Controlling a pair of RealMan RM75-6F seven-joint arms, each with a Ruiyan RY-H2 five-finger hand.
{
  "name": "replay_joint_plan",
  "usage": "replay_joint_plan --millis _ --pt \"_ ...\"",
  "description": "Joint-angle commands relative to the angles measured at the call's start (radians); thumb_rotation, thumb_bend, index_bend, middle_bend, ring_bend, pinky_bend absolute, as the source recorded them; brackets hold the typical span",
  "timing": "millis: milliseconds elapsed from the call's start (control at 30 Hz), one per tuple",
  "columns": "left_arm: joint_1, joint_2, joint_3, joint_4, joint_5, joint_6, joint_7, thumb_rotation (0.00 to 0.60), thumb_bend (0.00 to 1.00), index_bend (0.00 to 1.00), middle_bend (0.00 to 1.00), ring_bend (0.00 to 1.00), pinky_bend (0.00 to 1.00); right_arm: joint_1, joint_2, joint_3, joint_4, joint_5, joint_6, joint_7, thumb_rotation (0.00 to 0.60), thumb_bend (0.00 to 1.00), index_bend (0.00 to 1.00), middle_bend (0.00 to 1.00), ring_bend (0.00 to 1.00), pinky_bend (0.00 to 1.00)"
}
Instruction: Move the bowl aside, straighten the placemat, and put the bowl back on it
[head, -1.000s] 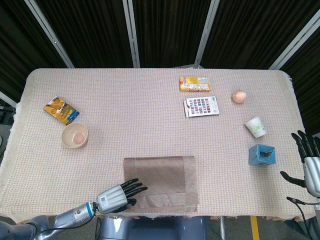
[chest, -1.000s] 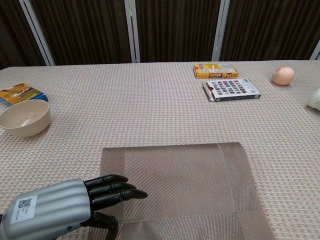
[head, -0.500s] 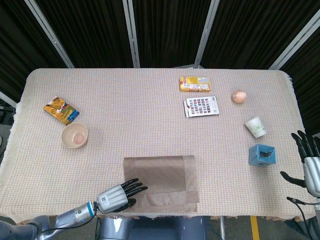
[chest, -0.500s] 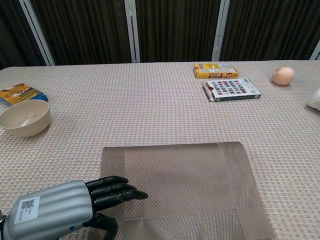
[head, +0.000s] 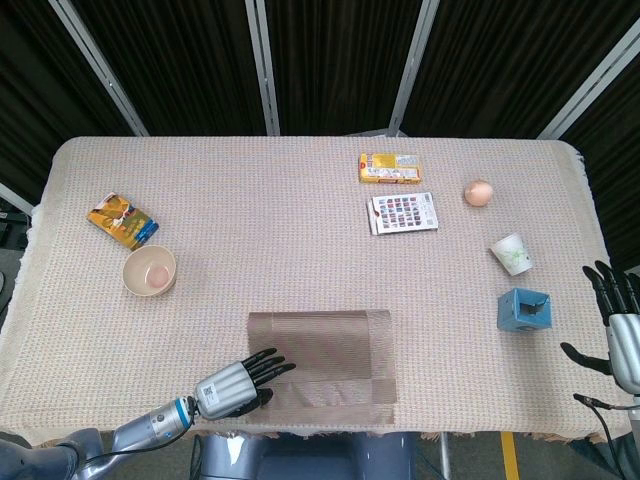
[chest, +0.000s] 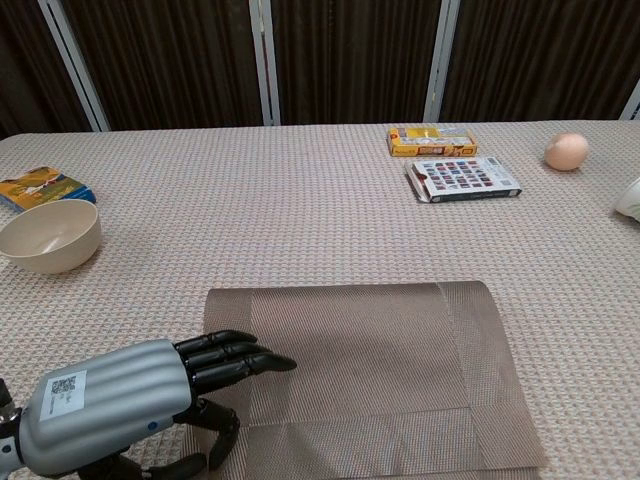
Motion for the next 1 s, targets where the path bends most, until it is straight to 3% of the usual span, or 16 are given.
replay_joint_plan --millis 33,267,533,567,767,1000 --pt "-0.016 0.000 -0.034 -0.007 -0.022 -0.004 -0.006 0.600 0.49 0.61 0.00 0.00 0.00 0.000 0.000 0.000 -0.001 -0.001 0.000 -0.001 0.600 0.00 0.00 0.00 0.00 0.00" --pt "-0.098 0.004 -0.186 -0.044 -0.114 -0.055 0.003 0.600 0.49 0.63 0.00 0.00 0.00 0.000 -0.001 0.000 -0.004 0.001 0.001 -0.013 0.600 0.00 0.00 0.00 0.00 0.00" --pt "-0.237 -0.005 -0.437 -0.028 -0.302 -0.206 0.062 0.600 0.49 0.64 0.00 0.00 0.00 -0.001 -0.001 0.001 -0.009 0.004 0.004 -0.031 0.600 0.00 0.00 0.00 0.00 0.00" --pt "-0.260 -0.015 -0.483 -0.016 -0.357 -0.250 0.049 0.600 0.49 0.64 0.00 0.00 0.00 -0.001 0.000 0.001 -0.011 0.005 0.004 -0.034 0.600 0.00 0.00 0.00 0.00 0.00" --pt "-0.340 -0.053 -0.642 0.095 -0.547 -0.389 0.049 0.600 0.49 0.65 0.00 0.00 0.00 0.001 -0.002 0.001 -0.011 0.016 -0.005 -0.048 0.600 0.00 0.00 0.00 0.00 0.00" --pt "-0.393 -0.101 -0.756 0.271 -0.738 -0.524 0.060 0.600 0.53 0.65 0.00 0.00 0.00 0.004 -0.004 0.005 -0.007 0.037 -0.014 -0.059 0.600 0.00 0.00 0.00 0.00 0.00"
